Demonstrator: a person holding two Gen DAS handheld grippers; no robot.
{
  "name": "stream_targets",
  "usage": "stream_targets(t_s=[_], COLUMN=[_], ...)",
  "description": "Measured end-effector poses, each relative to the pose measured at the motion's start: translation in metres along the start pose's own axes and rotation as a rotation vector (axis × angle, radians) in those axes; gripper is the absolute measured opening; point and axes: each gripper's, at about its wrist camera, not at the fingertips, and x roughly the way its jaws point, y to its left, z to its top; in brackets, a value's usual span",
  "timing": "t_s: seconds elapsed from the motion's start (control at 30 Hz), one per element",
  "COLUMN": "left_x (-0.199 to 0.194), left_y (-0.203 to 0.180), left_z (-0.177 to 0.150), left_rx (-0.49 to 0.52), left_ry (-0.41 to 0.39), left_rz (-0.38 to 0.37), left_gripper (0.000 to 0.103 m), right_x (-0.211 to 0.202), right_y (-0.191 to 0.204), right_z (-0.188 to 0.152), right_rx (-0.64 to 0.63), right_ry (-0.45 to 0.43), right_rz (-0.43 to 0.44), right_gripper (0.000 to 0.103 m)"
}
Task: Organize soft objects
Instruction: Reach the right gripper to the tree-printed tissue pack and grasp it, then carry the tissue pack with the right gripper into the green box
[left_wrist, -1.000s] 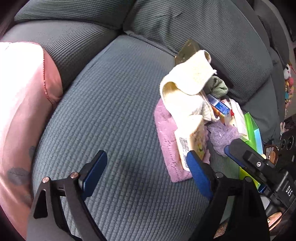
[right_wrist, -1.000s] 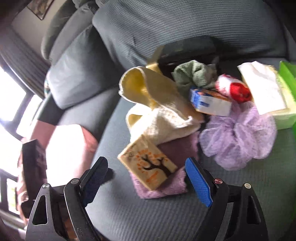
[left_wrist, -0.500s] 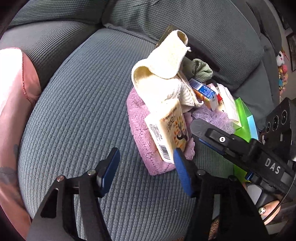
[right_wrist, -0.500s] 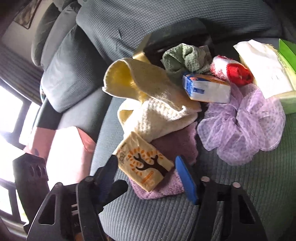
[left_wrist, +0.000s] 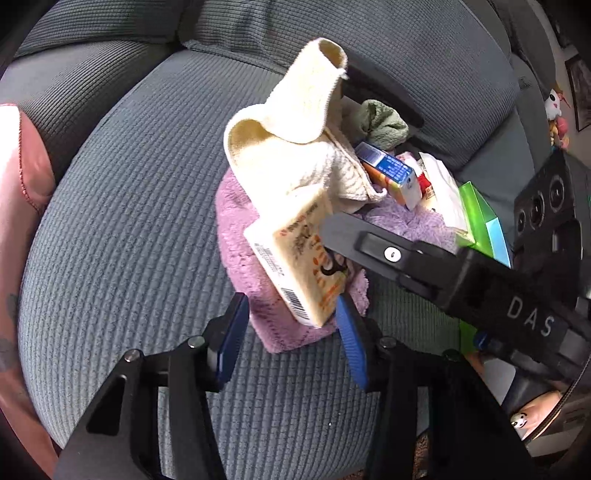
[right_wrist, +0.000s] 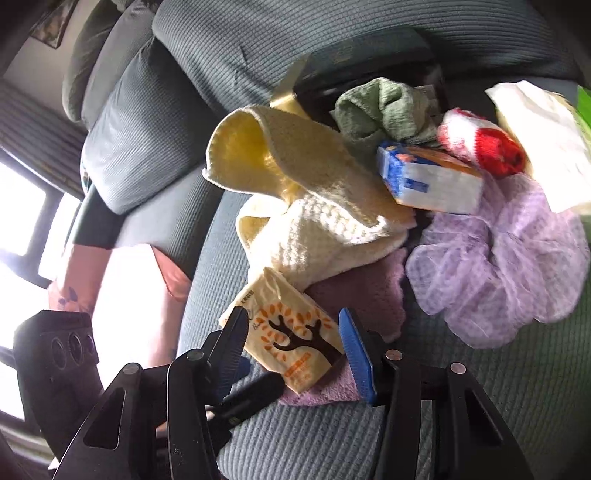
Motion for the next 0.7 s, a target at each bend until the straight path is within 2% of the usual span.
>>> stream_targets(t_s=[0.17,0.57,0.7], left_x=[0.012,0.021,0.015], left_y=[-0.01,-0.003,-0.011], left_z=[0.001,0.012,0.009], left_rx=[0.021,0.003,0.013], left_ry=[0.0,-0.003,-0.043], left_rz=[0.009,0.0,0.001], left_gripper=[0.032,0.032,0.032], right_x=[0.015,0.026,0.019], right_y=[0.005,-0.003,0.001], right_z=[0.007,0.011,0.006], right_rx=[-0.047,-0.085,-0.094], right_ry=[0.042,0.063,0.044], right_rz=[-0.006,-0.001,-0.007], right_gripper=[0.054,0.054,0.054])
